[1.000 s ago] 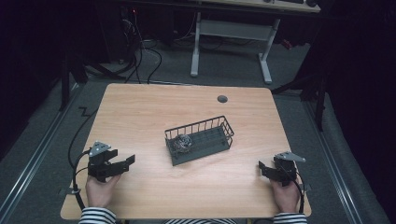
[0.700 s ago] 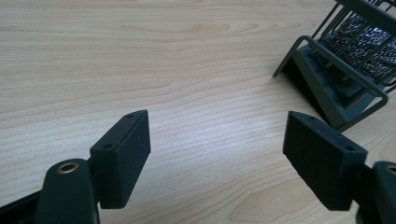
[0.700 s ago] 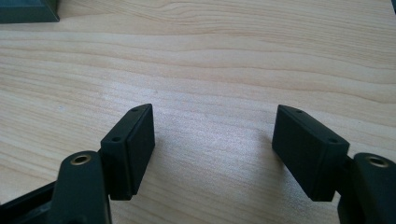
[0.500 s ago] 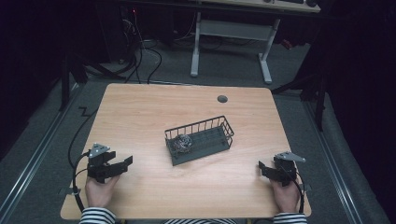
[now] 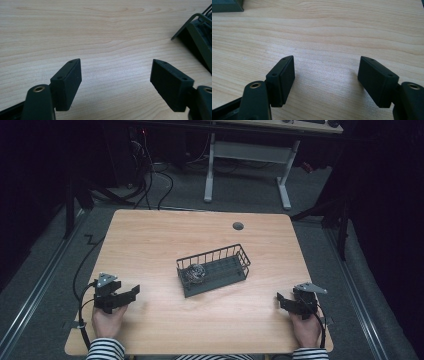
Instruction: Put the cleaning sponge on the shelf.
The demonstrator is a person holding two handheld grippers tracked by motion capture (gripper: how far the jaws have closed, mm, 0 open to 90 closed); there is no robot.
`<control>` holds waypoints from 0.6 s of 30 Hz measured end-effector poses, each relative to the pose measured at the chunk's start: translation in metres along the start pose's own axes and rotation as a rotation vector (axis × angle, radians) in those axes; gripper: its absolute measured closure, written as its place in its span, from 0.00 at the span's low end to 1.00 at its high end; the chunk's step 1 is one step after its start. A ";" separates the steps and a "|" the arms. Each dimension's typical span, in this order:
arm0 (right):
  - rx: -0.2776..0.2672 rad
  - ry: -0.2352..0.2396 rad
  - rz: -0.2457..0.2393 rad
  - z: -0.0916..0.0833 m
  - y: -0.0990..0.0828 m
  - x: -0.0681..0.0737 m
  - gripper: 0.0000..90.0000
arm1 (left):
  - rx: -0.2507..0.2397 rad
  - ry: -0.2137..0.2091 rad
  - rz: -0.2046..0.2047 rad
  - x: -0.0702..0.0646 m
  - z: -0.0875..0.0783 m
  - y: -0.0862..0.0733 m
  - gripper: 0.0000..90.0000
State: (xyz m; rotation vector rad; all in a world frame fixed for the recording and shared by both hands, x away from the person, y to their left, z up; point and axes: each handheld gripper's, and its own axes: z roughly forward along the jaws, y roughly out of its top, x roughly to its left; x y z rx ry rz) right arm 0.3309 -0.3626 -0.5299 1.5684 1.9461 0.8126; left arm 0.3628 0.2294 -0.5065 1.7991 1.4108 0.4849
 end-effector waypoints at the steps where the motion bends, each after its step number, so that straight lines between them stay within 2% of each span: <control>1: 0.000 0.000 0.000 0.000 0.000 0.000 0.33 | -0.001 0.006 0.001 0.000 0.001 0.000 0.29; 8: 0.000 0.000 0.001 0.000 0.000 0.000 0.33 | 0.004 0.043 0.008 0.001 0.009 0.000 0.30; 14: 0.000 0.000 0.001 0.000 0.000 0.000 0.33 | 0.004 0.058 0.002 0.004 0.014 0.000 0.30; 18: 0.000 0.000 0.000 0.000 0.000 0.000 0.33 | 0.008 0.068 0.013 0.003 0.016 0.000 0.30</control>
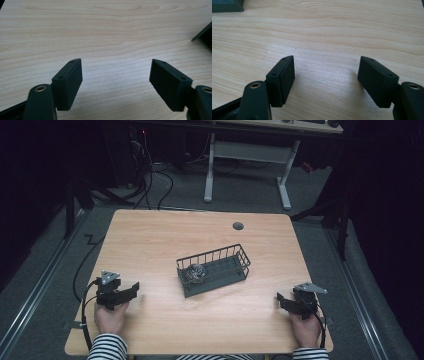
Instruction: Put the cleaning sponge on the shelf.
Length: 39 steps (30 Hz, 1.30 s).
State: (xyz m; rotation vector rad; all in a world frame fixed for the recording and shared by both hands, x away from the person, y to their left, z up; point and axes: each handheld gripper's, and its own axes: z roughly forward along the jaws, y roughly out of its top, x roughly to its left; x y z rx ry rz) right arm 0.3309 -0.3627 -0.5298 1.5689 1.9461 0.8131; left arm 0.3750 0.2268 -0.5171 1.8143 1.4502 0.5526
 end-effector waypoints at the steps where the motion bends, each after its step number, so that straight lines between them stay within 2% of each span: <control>1: 0.000 0.000 0.000 0.000 0.000 0.000 0.33 | 0.000 0.000 0.000 0.000 0.000 0.000 0.30; 10: 0.000 0.000 0.000 0.000 0.000 0.000 0.33 | 0.020 0.025 0.032 -0.002 0.006 -0.001 0.30; 33: 0.000 0.000 0.000 0.000 0.000 0.000 0.33 | 0.055 0.039 0.053 -0.007 0.016 -0.003 0.29; 39: 0.001 0.000 0.002 0.000 0.000 0.000 0.33 | 0.080 0.051 0.071 -0.009 0.021 -0.005 0.29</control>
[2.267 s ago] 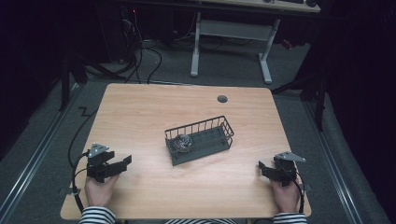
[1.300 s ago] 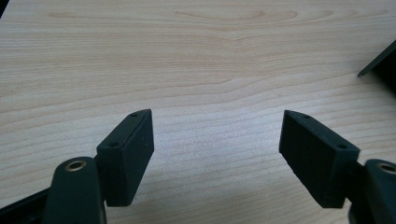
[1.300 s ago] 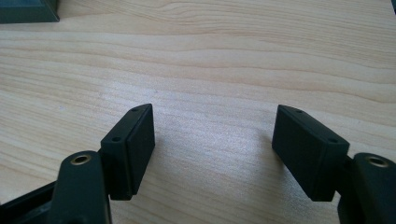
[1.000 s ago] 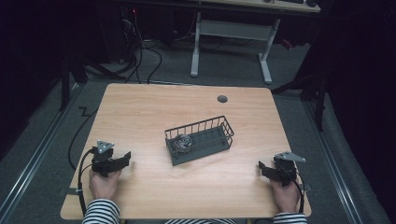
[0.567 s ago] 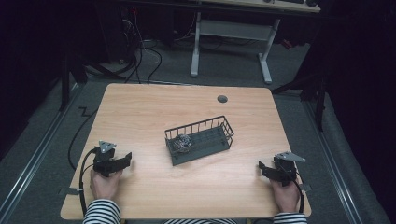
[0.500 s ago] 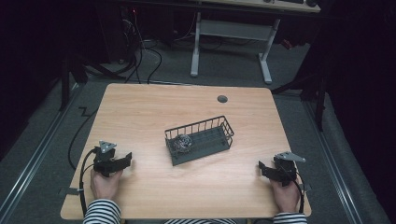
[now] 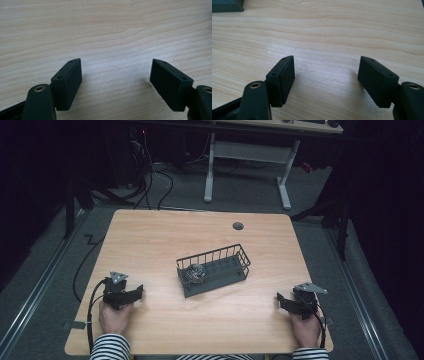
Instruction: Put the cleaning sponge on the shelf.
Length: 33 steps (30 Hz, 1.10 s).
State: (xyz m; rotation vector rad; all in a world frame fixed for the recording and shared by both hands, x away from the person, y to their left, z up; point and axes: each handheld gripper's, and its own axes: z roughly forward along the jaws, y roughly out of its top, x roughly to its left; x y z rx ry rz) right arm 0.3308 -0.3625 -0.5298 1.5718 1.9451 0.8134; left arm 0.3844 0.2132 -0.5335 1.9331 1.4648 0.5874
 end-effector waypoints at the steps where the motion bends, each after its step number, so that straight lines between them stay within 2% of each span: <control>1: -0.001 0.000 -0.002 0.000 0.000 0.000 0.33 | 0.003 0.002 0.006 0.000 0.000 0.000 0.29; 9: -0.001 0.000 -0.002 0.000 0.000 0.000 0.33 | -0.005 0.006 0.009 -0.002 0.001 -0.001 0.28; 11: -0.001 0.000 -0.002 0.000 0.000 0.000 0.33 | -0.034 0.009 0.004 -0.002 0.001 -0.005 0.28; 33: -0.002 0.000 -0.001 0.000 0.000 0.000 0.33 | -0.032 0.010 0.000 -0.003 0.000 -0.005 0.26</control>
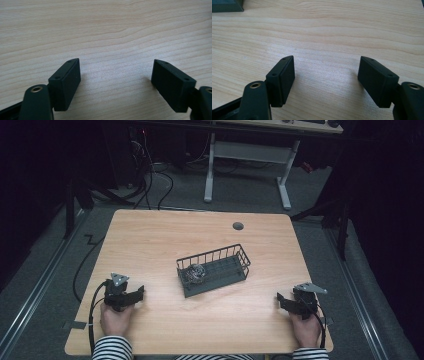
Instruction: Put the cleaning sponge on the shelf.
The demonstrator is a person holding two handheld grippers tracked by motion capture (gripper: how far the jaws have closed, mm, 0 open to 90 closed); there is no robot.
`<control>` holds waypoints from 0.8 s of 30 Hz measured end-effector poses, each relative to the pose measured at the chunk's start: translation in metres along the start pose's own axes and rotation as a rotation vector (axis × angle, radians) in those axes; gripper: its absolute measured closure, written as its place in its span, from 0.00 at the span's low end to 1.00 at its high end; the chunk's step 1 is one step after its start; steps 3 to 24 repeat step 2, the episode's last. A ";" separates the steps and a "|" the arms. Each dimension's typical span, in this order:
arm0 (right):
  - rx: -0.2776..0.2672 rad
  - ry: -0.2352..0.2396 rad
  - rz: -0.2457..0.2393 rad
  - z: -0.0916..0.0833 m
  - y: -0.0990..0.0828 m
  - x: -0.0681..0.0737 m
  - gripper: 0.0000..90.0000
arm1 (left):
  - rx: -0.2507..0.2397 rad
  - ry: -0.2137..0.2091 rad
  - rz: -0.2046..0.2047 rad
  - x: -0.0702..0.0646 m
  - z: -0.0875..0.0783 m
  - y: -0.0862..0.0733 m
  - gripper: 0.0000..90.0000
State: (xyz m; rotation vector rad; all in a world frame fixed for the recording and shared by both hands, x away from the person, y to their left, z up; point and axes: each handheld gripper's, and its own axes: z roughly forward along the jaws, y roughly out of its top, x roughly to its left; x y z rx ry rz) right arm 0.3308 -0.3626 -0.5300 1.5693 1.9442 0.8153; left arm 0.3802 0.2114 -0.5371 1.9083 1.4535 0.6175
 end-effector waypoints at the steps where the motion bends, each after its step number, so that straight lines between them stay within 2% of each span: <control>1: 0.000 0.000 0.000 0.000 0.000 0.000 0.33 | 0.000 -0.003 0.000 0.000 0.000 0.000 0.26; 24: 0.000 0.000 0.000 0.000 0.000 0.000 0.33 | 0.000 -0.003 0.000 0.000 0.000 0.000 0.26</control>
